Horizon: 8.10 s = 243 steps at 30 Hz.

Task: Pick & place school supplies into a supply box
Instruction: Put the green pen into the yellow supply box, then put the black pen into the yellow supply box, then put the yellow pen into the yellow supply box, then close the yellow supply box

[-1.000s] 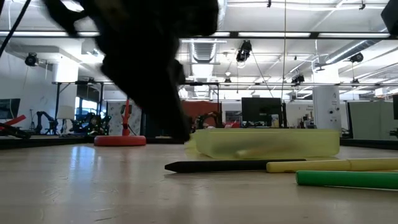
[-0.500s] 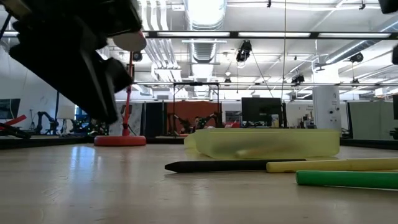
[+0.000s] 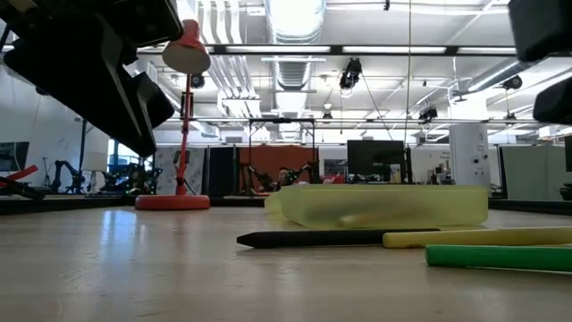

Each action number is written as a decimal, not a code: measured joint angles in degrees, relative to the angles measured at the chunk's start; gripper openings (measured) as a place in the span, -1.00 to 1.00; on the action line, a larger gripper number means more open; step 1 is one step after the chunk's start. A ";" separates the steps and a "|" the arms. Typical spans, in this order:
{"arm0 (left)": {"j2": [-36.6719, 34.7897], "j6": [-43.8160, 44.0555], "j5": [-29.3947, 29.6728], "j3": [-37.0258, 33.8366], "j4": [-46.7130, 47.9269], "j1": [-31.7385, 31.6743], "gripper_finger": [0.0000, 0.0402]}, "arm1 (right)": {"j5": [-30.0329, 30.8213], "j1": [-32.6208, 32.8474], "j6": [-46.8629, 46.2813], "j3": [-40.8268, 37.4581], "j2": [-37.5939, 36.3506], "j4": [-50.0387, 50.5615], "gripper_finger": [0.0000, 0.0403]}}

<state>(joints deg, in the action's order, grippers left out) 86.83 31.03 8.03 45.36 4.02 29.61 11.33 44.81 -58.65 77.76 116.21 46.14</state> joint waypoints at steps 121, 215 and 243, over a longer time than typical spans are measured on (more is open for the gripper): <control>33.36 -7.87 1.50 35.29 13.91 -10.12 -0.93 | 11.65 6.94 -14.91 -16.92 -24.71 26.59 0.04; -8.73 14.93 15.25 0.60 -1.51 -7.77 -0.54 | 10.00 -21.04 33.22 -14.75 -27.26 -0.01 -0.86; -8.39 28.53 5.80 -5.71 -0.45 -33.90 -0.54 | 9.09 -24.06 15.24 -11.32 -23.39 -3.49 -0.25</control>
<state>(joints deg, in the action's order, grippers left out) 78.43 59.55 13.83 39.66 3.57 -4.30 20.42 20.75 -43.41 66.44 92.83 42.65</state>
